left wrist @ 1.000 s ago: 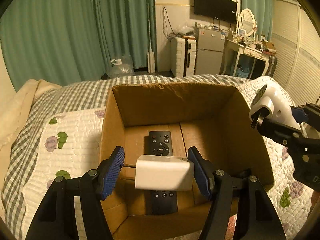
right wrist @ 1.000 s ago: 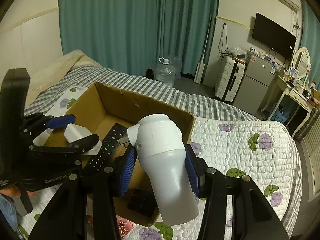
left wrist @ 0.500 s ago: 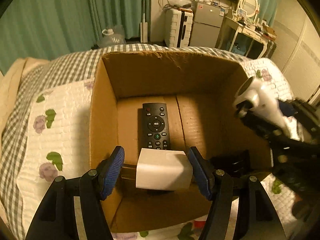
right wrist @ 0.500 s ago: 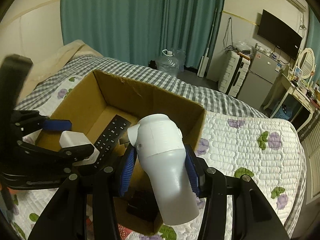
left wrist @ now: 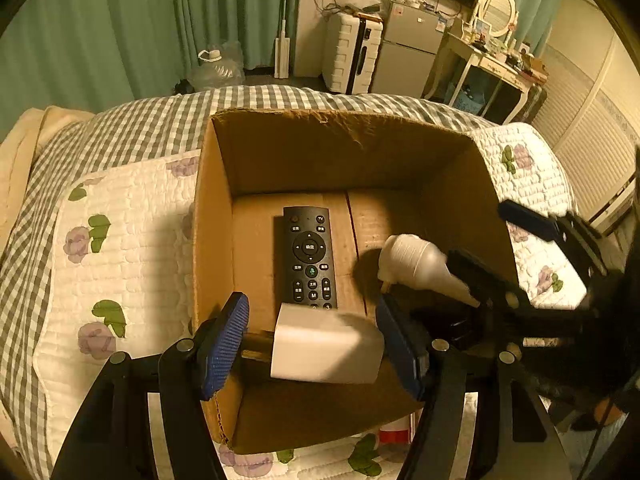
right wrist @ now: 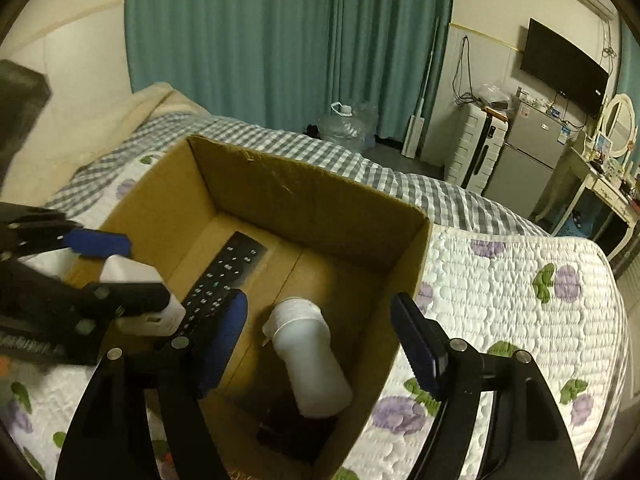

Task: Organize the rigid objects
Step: 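Place the white plug charger in the box with the left gripper while the right drops the bottle in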

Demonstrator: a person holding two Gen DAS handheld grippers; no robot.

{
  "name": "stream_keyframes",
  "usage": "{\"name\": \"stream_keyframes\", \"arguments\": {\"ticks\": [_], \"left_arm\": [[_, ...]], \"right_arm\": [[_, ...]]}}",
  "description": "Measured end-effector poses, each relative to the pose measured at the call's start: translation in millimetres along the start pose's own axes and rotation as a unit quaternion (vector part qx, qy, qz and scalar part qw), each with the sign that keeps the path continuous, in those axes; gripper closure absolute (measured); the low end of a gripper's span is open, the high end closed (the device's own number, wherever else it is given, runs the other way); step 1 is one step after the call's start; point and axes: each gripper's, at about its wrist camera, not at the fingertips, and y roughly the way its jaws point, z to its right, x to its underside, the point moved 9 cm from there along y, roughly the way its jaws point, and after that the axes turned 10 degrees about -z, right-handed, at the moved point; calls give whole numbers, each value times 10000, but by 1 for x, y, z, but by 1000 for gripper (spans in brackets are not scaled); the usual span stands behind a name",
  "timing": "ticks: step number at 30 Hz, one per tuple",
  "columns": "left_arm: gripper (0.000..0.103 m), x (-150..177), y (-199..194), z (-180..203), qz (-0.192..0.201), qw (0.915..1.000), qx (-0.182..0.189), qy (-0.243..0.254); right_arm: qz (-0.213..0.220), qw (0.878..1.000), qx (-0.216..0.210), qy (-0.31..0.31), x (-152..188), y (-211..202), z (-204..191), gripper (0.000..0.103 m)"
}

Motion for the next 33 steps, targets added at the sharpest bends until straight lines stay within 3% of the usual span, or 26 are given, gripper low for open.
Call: {"name": "stream_keyframes", "arguments": {"ticks": [6, 12, 20, 26, 30, 33], "left_arm": [[34, -2, -7, -4, -5, 9996, 193, -216], [34, -1, -8, -1, -45, 9999, 101, -129], [34, -8, -27, 7, 250, 9981, 520, -222], [34, 0, -34, 2, 430, 9987, 169, -218], [34, 17, -56, -2, 930, 9955, -103, -140], [34, 42, -70, -8, 1284, 9904, -515, -43]], "right_arm": [[277, 9987, -344, -234, 6, -16, -20, 28], [178, 9969, -617, -454, 12, -6, -45, 28], [215, 9922, -1229, -15, 12, 3, -54, 28], [315, 9959, -837, 110, 13, -11, -38, 28], [429, 9987, -268, 95, 22, -37, -28, 28], [400, 9990, -89, 189, 38, -51, -26, 23]]}}
